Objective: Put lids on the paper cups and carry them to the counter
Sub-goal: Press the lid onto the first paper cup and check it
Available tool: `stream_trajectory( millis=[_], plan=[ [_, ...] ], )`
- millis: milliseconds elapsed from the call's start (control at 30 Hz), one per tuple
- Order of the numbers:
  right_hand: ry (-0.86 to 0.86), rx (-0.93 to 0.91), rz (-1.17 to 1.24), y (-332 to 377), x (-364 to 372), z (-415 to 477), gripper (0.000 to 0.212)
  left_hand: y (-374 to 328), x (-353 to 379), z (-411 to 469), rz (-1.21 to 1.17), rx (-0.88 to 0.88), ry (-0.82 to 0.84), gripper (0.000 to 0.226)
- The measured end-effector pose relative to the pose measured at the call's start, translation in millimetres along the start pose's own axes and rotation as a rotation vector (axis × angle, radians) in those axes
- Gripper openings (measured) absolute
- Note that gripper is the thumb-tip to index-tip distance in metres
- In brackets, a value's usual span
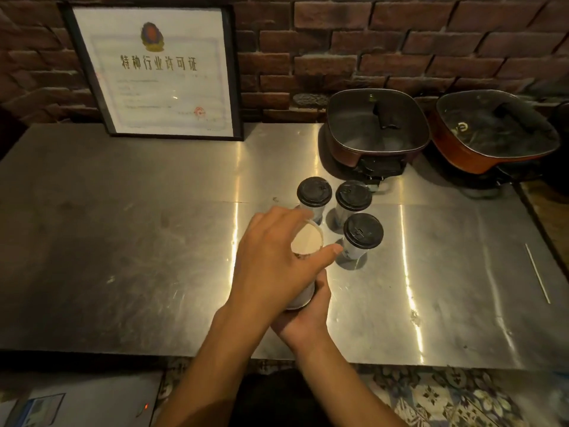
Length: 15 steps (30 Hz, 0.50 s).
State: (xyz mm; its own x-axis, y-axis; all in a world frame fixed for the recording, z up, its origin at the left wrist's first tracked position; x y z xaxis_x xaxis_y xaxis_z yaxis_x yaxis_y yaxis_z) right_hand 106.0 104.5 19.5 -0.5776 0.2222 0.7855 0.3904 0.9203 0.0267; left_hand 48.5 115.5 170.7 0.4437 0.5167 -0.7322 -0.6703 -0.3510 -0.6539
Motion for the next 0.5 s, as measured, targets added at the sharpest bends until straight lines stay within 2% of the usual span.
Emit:
stream_trajectory(
  millis=[100, 233, 367, 500],
  plan=[
    [0.049, 0.014, 0.003, 14, -6, 0, 0.043, -4, 7, -2, -0.016, -0.018, -0.008, 0.061],
    [0.020, -0.029, -0.049, 37, -17, 1, 0.044, 10, 4, -5, -0.132, -0.118, -0.057, 0.054],
    [0.042, -0.250, -0.157, 77, -17, 1, 0.036, 57, 5, -19, -0.415, -0.320, -0.025, 0.045],
    [0.041, -0.476, -0.290, 103, 1, -9, 0.063, 96, 16, -40, -0.641, -0.406, 0.052, 0.037]
  ],
)
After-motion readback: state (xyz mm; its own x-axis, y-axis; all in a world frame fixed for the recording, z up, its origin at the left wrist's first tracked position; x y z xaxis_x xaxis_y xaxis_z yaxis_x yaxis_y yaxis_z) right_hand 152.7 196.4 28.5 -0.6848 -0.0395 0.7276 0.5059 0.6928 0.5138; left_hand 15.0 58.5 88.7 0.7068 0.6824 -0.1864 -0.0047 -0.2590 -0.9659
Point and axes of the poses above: each hand's wrist, its own z-axis towards the middle knuckle, its own x-axis out of the palm, y = z × x, the point moved 8 cm from there along z, towards the middle knuckle
